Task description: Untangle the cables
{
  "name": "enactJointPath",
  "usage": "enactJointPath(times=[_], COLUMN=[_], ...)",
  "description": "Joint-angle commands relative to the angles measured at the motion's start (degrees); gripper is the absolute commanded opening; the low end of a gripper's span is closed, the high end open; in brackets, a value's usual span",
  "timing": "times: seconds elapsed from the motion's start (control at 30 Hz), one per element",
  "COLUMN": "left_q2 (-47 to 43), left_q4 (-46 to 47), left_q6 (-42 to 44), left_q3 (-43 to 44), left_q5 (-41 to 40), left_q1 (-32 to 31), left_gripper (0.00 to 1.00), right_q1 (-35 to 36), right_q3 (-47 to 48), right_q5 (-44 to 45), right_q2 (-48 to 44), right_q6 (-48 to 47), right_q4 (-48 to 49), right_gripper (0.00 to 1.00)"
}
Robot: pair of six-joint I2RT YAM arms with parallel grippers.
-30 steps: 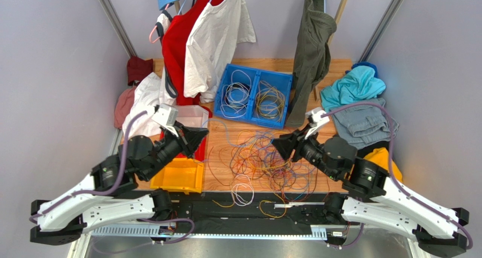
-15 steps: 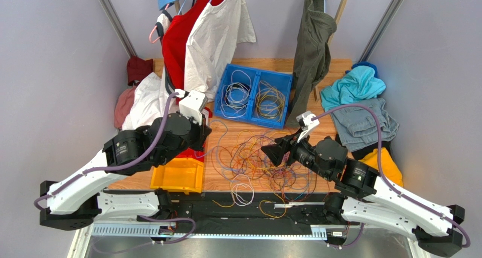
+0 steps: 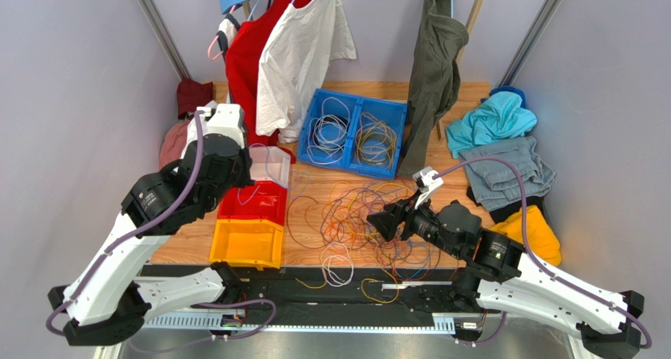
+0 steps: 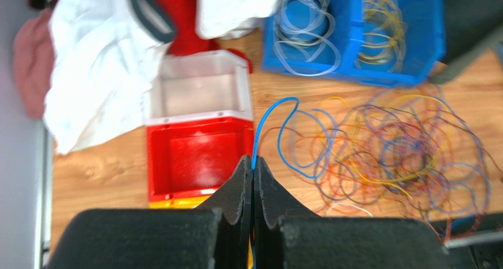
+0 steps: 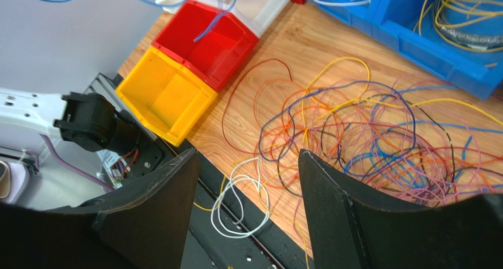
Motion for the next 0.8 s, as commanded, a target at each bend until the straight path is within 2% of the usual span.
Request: enactJointPath(times=[0.0, 0.23, 0.47, 0.77], left_q2=[-2.67, -3.74, -4.0, 4.42], left_q4=[-0.32, 3.37, 5.92, 13.13], left_q6=[1.25, 5.02, 6.34, 6.78], left_q3=[-3.76, -11.05, -16.15, -16.86], left_q5=[3.28, 9.77, 14.09, 19.1], left_q1=[7.03, 18.8, 27.16, 34.9], left_gripper=[0.0, 0.0, 0.0, 0.0], right_q1=[-0.03, -0.03, -0.03, -0.03], right_q3=[-1.99, -3.4, -4.72, -5.51], right_q5=[-1.39, -1.66, -1.39, -2.71], right_q2=[-0.91, -2.41, -3.47, -2.06], right_q6=[1.37, 1.98, 1.98, 2.6], right_q4=[2.74, 2.3, 3.18, 5.03], right_gripper=[0.66, 0.66, 0.65, 0.65])
